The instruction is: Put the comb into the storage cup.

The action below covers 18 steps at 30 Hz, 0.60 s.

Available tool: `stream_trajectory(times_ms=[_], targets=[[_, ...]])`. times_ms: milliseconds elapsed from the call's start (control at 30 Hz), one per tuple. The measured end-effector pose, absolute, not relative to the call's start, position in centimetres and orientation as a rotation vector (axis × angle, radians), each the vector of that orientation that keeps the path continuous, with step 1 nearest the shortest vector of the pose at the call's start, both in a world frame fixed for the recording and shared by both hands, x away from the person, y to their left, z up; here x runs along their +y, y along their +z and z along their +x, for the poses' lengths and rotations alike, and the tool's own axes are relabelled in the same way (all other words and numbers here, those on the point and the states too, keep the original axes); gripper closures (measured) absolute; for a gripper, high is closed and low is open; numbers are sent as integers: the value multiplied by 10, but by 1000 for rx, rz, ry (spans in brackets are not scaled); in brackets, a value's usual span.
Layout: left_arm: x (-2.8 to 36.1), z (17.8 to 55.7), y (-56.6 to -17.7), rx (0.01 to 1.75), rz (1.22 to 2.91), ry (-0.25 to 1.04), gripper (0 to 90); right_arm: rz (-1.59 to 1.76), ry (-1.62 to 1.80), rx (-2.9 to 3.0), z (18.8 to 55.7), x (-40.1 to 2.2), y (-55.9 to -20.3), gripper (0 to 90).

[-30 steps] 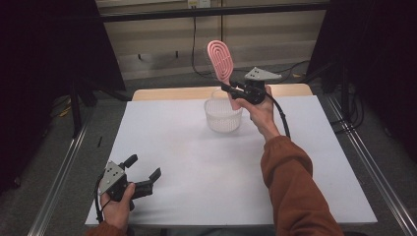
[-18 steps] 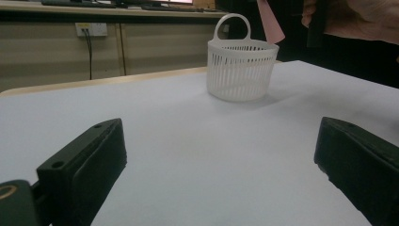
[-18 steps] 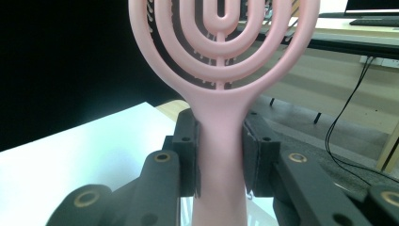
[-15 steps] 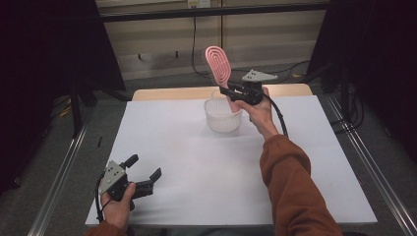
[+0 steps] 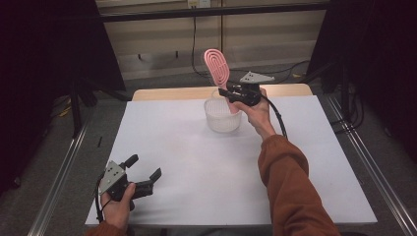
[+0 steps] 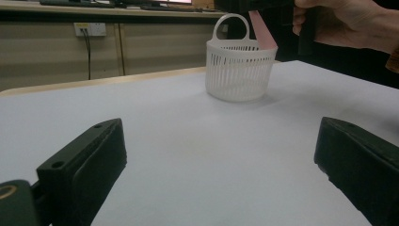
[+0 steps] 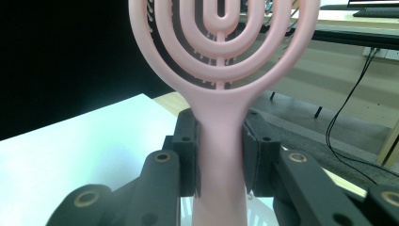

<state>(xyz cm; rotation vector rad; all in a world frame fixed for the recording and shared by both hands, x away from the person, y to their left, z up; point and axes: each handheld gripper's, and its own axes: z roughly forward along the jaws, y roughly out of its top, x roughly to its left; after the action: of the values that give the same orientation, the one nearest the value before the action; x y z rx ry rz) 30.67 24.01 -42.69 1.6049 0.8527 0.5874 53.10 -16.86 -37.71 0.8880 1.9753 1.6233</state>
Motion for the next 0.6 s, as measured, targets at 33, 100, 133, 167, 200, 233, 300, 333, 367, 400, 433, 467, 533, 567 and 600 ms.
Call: stream_trajectory(times_ms=[33, 100, 133, 167, 200, 233, 300, 333, 367, 400, 433, 467, 533, 567, 600], targets=[[240, 307, -427, 853, 1604, 586, 27, 885, 1619, 1978, 531, -168, -377, 703], [240, 307, -427, 852, 1604, 587, 27, 883, 1624, 1976, 532, -168, -379, 703], [240, 306, -427, 852, 1604, 586, 27, 883, 1625, 1976, 532, -167, -379, 703], [240, 306, -427, 852, 1602, 585, 27, 883, 1618, 1980, 532, -167, -380, 703], [240, 306, -427, 852, 1602, 585, 27, 883, 1619, 1981, 532, -167, -380, 703], [240, 306, -427, 853, 1602, 585, 27, 884, 1612, 1986, 532, -167, -381, 703], [240, 306, -427, 852, 1601, 587, 27, 883, 1612, 1988, 532, -166, -383, 703], [240, 306, -427, 852, 1602, 586, 27, 883, 1614, 1990, 532, -165, -383, 703], [240, 306, -427, 853, 1602, 586, 27, 880, 1613, 1991, 532, -165, -384, 703], [240, 306, -427, 852, 1602, 586, 27, 880, 1612, 1993, 532, -164, -384, 703], [240, 306, -427, 852, 1602, 586, 27, 876, 1605, 2000, 532, -163, -385, 703], [240, 306, -427, 852, 1601, 587, 27, 874, 1609, 2001, 531, -162, -385, 704], [240, 306, -427, 854, 1600, 587, 27, 861, 1600, 2010, 531, -162, -386, 703], [240, 306, -427, 853, 1600, 587, 27, 864, 1597, 2011, 531, -162, -386, 703], [240, 306, -427, 852, 1602, 587, 27, 862, 1600, 2011, 531, -162, -387, 703]])
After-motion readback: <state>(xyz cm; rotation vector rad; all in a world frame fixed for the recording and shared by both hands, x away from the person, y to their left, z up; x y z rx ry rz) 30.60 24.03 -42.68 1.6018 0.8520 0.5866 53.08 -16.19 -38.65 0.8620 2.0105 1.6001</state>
